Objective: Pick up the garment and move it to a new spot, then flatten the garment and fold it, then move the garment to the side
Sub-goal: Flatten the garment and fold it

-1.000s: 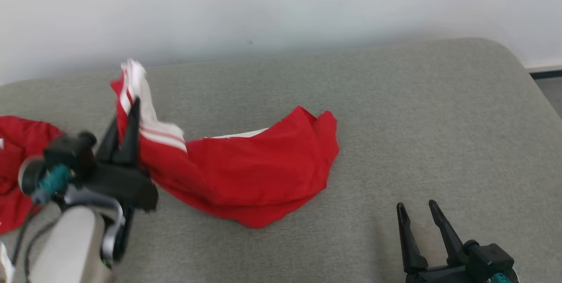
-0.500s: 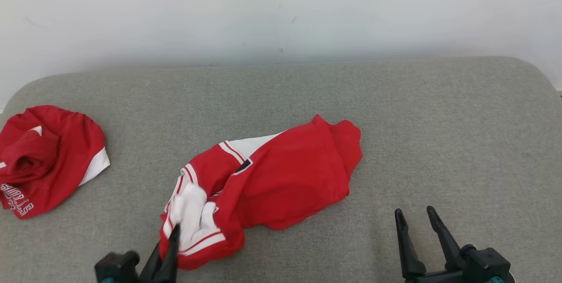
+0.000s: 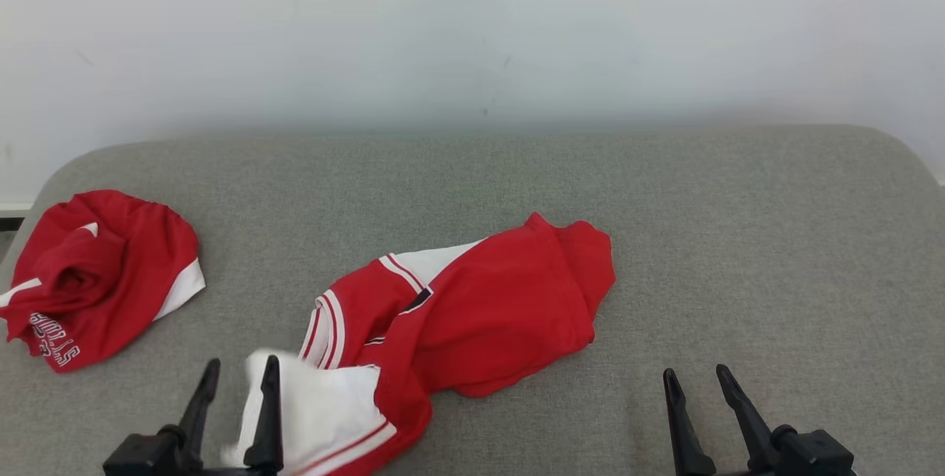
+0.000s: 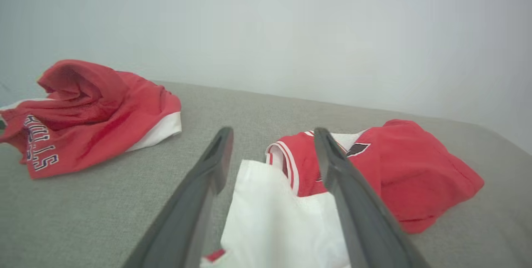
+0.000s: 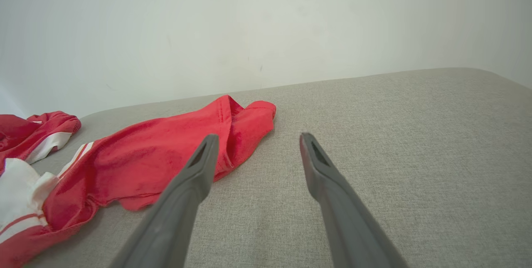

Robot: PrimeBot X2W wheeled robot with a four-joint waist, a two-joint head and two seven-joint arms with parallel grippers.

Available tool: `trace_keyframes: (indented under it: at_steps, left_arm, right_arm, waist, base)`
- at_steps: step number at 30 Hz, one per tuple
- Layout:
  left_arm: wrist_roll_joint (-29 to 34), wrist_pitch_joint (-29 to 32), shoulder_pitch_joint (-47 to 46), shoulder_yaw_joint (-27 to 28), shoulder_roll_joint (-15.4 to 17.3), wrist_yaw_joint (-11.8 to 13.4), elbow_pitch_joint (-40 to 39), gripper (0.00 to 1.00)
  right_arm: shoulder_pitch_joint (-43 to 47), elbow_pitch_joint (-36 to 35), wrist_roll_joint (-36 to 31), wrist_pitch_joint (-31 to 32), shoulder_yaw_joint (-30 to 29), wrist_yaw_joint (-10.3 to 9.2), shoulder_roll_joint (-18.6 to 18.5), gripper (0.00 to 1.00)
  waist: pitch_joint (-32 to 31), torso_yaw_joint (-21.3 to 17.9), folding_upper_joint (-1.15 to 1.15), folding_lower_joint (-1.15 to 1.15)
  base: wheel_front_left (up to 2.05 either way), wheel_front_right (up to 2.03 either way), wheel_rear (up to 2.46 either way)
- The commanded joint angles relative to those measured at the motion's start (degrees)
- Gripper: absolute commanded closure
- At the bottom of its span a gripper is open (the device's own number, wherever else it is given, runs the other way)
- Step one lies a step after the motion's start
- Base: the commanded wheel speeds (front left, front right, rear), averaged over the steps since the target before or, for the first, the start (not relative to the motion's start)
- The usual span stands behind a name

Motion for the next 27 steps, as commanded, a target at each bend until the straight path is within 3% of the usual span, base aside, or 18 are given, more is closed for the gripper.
trace_keyframes:
  at_steps: [1, 16, 27]
  left_arm:
    - [2.02, -0.03, 0.74, 1.18, -0.18, -0.17, -1.87, 0.00]
    - [7.33, -0.04, 1.80, 5.61, -1.05, 0.03, -3.98, 0.00]
    - [7.92, -0.04, -0.55, 5.64, -2.79, -1.28, -3.81, 0.00]
  right_arm:
    - [0.61, 0.17, -0.67, -0.02, 0.02, -0.15, -0.02, 0.00]
    - [1.55, 1.01, -1.63, -0.02, 0.72, -0.15, -1.03, 0.00]
    - [-8.65, 9.40, -0.39, 0.71, 6.65, -0.15, -6.06, 0.00]
  waist:
    - [-0.67, 0.07, 0.00, 0.01]
    - [-0.80, 0.06, 0.00, 0.01]
    - [1.87, 3.94, 0.00, 0.01]
  base:
    - [0.00, 0.00, 0.00]
    - [0.00, 0.00, 0.00]
    - [0.00, 0.00, 0.00]
